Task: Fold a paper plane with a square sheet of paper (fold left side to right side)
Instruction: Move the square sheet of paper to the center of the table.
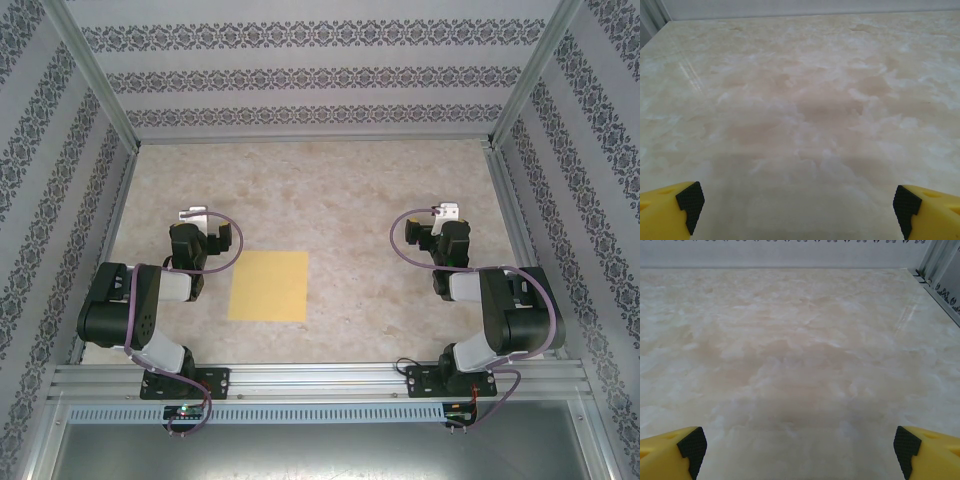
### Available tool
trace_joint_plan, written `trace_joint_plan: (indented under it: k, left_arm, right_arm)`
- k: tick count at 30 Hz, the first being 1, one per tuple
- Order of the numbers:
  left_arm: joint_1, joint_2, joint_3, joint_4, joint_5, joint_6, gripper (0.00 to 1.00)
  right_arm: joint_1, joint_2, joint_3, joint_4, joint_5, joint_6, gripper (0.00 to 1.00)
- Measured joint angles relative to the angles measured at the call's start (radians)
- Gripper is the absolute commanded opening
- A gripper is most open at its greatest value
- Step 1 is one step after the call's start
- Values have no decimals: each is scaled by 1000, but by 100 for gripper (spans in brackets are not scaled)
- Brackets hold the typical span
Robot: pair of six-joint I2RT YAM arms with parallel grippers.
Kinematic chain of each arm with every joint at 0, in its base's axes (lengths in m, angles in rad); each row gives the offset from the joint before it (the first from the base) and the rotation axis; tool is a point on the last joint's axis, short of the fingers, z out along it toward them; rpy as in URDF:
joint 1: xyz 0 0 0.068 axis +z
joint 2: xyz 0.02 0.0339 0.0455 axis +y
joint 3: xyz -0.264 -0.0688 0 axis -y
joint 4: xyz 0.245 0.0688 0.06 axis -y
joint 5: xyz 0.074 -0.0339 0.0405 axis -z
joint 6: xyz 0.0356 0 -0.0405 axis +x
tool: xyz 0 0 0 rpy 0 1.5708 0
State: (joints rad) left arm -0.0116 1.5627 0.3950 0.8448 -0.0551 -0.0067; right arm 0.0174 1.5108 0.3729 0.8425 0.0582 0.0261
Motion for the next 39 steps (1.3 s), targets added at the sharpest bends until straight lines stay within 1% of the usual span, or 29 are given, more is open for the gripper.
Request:
trace_joint_plan:
  k: [18,22,24,26,29,31,33,35,37,39]
  left_arm:
    - [0,0,0,0,3,0,100]
    - [0,-20,0,-26,-27,-13,100]
    - [0,-76,0,-78,-43,-23,100]
    - [0,-187,10,-185,-65,-48,100]
    - [0,-367,105,-420,-80,-138,100]
    - [0,-433,200,-548,-62,-217,100]
    - [-3,-460,285,-654,-12,-303,100]
    - [-22,-459,325,-734,49,-375,100]
    - [-75,-443,324,-816,98,-432,100]
    - [-172,-412,306,-903,131,-476,99]
  right_arm:
    - [0,0,0,0,0,0,98]
    - [0,-1,0,1,0,0,98]
    - [0,-10,-1,-1,0,0,98]
    - [0,-61,-8,-21,4,1,98]
    - [0,-212,-9,-106,11,10,98]
    - [5,-335,-2,-191,17,28,98]
    - [21,-451,23,-314,28,55,98]
    - [44,-540,61,-444,31,87,98]
    - [70,-605,101,-569,30,126,98]
    - [108,-662,140,-700,30,164,98]
